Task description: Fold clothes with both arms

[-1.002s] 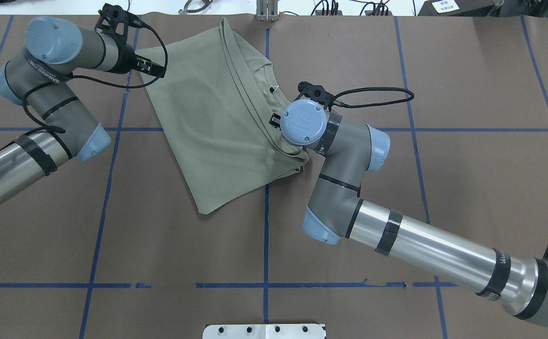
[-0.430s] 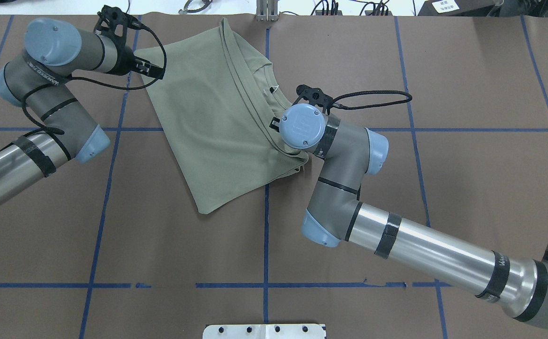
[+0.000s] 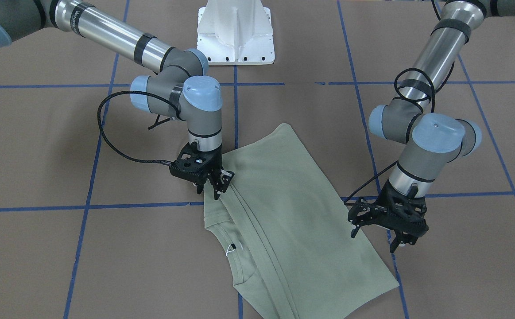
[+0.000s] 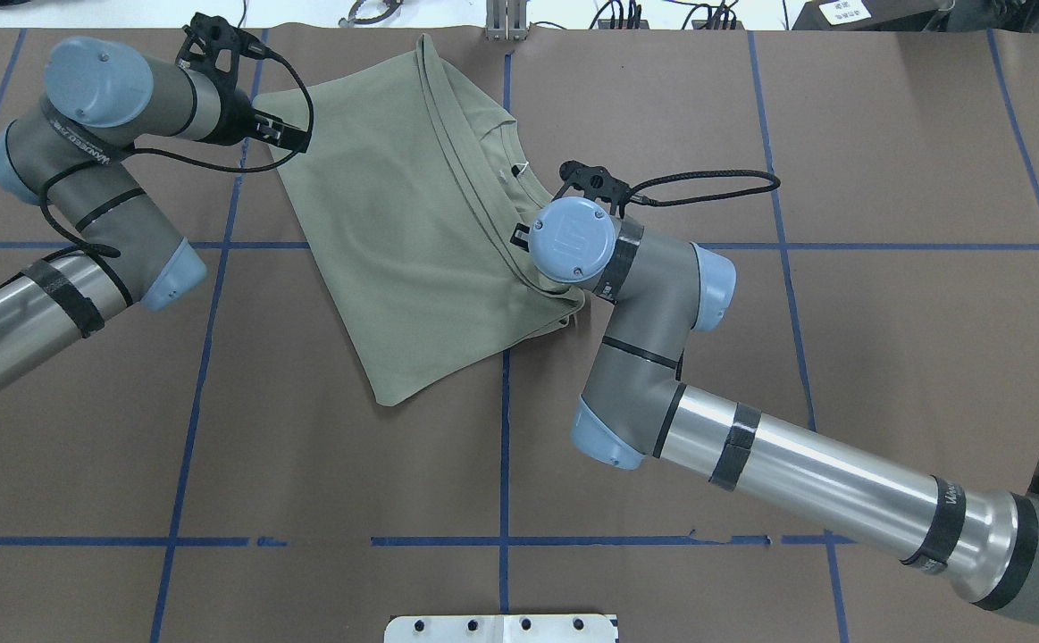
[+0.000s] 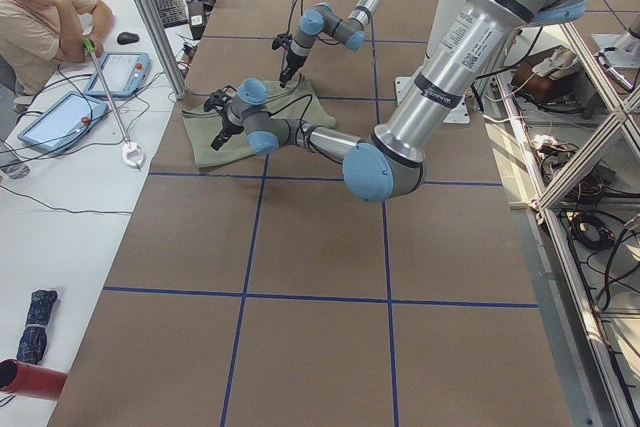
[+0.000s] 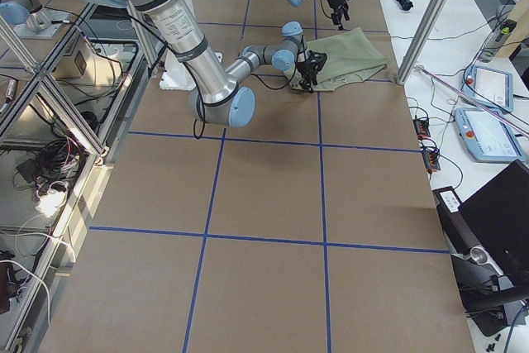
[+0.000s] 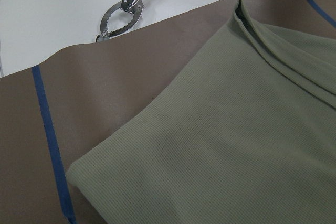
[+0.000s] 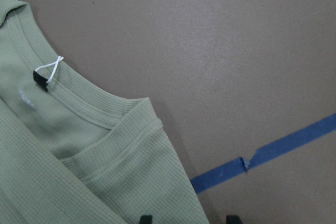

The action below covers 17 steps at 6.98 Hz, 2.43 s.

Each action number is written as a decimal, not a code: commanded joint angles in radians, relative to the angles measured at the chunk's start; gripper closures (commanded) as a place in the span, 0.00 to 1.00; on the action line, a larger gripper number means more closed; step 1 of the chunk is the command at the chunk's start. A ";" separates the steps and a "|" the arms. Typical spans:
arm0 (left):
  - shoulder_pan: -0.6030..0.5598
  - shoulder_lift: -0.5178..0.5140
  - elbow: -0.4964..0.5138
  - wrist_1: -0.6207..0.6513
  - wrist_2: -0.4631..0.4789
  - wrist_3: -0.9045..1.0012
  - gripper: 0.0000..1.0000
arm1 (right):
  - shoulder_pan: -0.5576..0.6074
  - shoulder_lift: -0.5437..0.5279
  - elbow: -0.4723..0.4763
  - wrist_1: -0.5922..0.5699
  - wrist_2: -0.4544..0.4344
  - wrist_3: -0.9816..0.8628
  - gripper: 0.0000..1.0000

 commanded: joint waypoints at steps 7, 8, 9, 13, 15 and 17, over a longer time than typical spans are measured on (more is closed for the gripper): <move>0.003 0.011 0.003 -0.030 0.002 0.000 0.00 | 0.004 0.006 0.014 -0.020 0.014 -0.088 1.00; 0.003 0.011 0.002 -0.030 0.002 0.000 0.00 | 0.009 0.006 0.034 -0.045 0.017 -0.103 1.00; 0.003 0.011 0.003 -0.030 0.002 0.000 0.00 | 0.009 0.005 0.069 -0.094 0.027 -0.109 1.00; 0.003 0.009 0.000 -0.030 0.002 0.000 0.00 | -0.087 -0.226 0.427 -0.196 -0.018 -0.093 1.00; 0.009 0.009 -0.002 -0.030 0.002 -0.017 0.00 | -0.205 -0.312 0.624 -0.335 -0.089 -0.021 1.00; 0.015 0.009 -0.003 -0.036 0.000 -0.025 0.00 | -0.255 -0.343 0.652 -0.342 -0.129 0.003 1.00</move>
